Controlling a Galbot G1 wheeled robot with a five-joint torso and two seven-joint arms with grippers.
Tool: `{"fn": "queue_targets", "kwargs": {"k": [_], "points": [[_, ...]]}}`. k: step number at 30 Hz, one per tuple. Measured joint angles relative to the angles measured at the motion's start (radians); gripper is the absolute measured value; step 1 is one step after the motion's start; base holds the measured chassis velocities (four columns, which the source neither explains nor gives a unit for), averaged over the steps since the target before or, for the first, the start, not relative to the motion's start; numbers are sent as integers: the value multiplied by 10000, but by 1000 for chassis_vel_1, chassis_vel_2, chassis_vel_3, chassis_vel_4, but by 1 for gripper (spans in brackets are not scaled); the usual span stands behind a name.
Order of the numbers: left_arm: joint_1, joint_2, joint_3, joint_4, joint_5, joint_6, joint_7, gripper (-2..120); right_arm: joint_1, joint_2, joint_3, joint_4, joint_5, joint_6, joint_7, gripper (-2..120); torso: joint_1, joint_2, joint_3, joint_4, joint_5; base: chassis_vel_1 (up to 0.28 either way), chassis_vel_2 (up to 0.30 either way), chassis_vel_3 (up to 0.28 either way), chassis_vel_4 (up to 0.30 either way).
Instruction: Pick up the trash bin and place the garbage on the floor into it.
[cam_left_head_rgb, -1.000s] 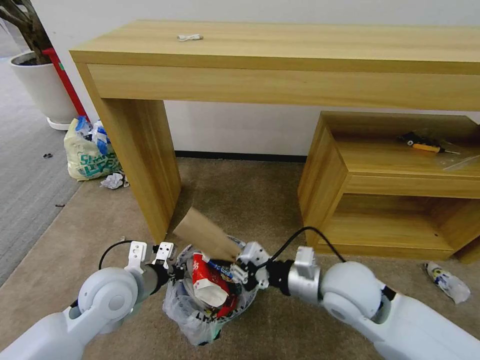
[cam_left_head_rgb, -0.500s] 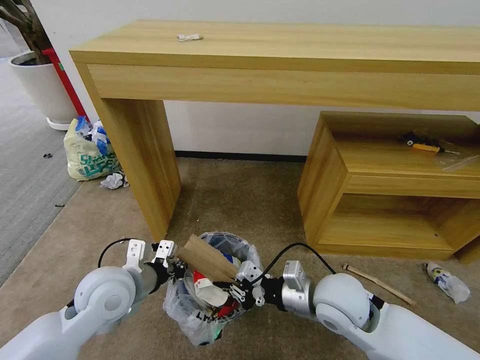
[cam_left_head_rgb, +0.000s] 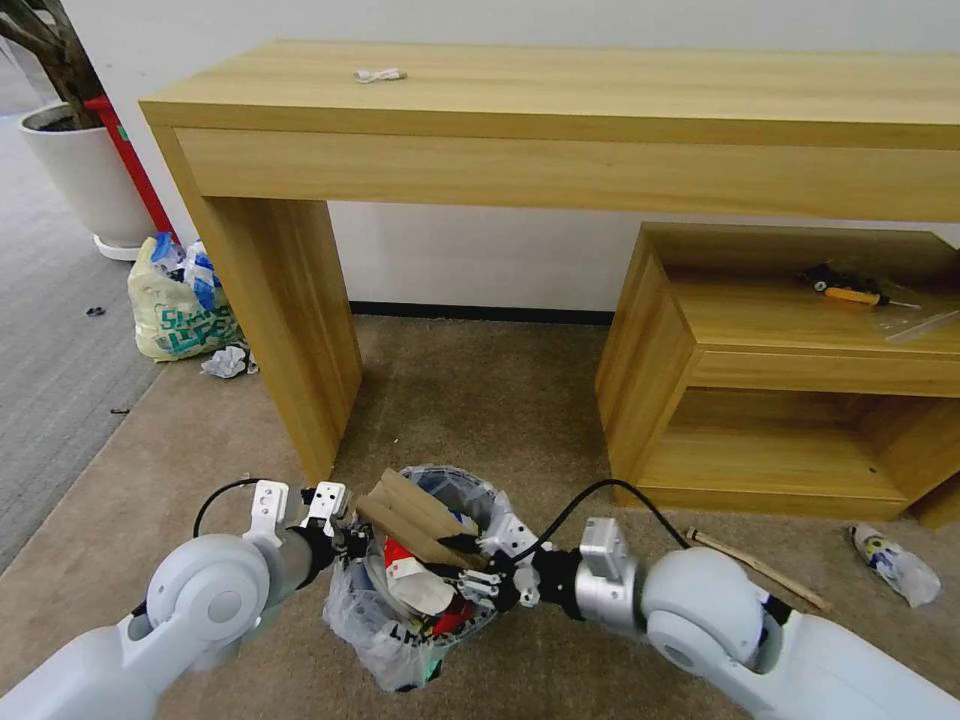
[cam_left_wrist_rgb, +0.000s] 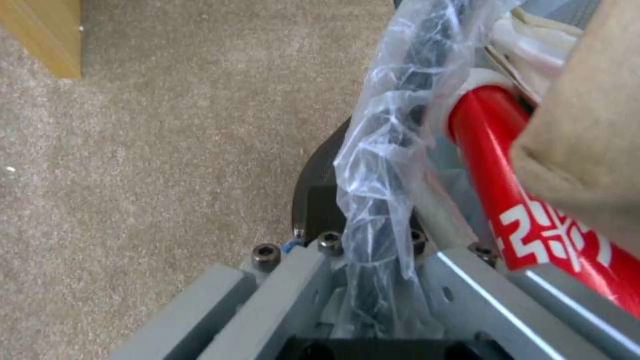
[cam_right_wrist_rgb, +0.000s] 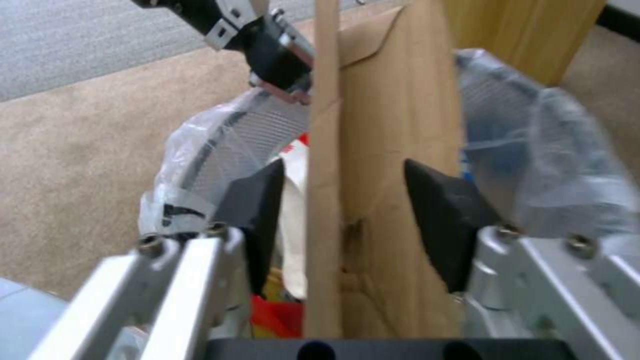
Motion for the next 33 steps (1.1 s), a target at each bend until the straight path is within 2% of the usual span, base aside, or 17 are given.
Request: {"fn": "queue_targets", "kwargs": {"k": [3, 4, 7, 8, 12, 17, 22, 24, 26, 27, 30, 33], "points": [[60, -35, -23, 7, -3, 0, -31, 0, -172, -120, 428, 144, 49, 102, -30, 68, 0, -1, 0, 1, 0, 0, 0, 0, 0], [60, -35, -23, 7, -3, 0, -31, 0, -172, -120, 428, 144, 49, 102, -30, 68, 0, -1, 0, 1, 0, 0, 0, 0, 0], [163, -103, -78, -14, 1, 0, -36, 0, -299, -133, 969, 297, 235, 163, 108, 82, 0, 0, 0, 1, 0, 0, 0, 0, 0], [163, -103, -78, -14, 1, 0, -36, 0, -299, -133, 969, 297, 235, 163, 108, 82, 0, 0, 0, 1, 0, 0, 0, 0, 0], [290, -177, -198, -32, 75, 0, -41, 0, -465, -9, 1576, 304, 458, 435, 432, 97, 0, 0, 0, 1, 0, 0, 0, 0, 0], [412, -264, -281, -70, 155, 0, -58, 0, -892, 252, 2280, -75, 383, 959, 513, 100, 0, 0, 0, 3, 0, 0, 0, 0, 0], [565, -447, -358, -45, 248, 0, -55, 0, -2376, 989, 3745, -762, -347, 1794, 450, 100, 0, 0, 0, 3, 0, 0, 0, 0, 0], [570, -463, -360, -33, 258, 0, -50, 0, -2462, 1033, 3820, -788, -390, 1826, 453, 100, -1, 0, 0, 3, 2, 0, 0, 0, 0], [579, -532, -361, 28, 334, 0, -6, 0, -3442, 1548, 4792, -1034, -941, 2175, 397, 100, 0, 0, 0, 0, 1, 0, 0, 0, 0], [579, -532, -361, 28, 334, 0, -6, 0, -3442, 1548, 4792, -1034, -941, 2175, 397, 100, 0, 0, 0, 0, 1, 0, 0, 0, 0], [572, -541, -300, 34, 355, 0, 30, 0, -4563, 2138, 5927, -1273, -1538, 2706, 258, 100, -1, 0, 0, 0, 0, 0, 0, 0, 0], [570, -543, -272, 34, 359, -1, 37, 0, -5087, 2493, 6538, -1450, -1921, 3062, 139, 100, -1, 0, 0, 0, -1, 0, 0, 0, 0]]}}
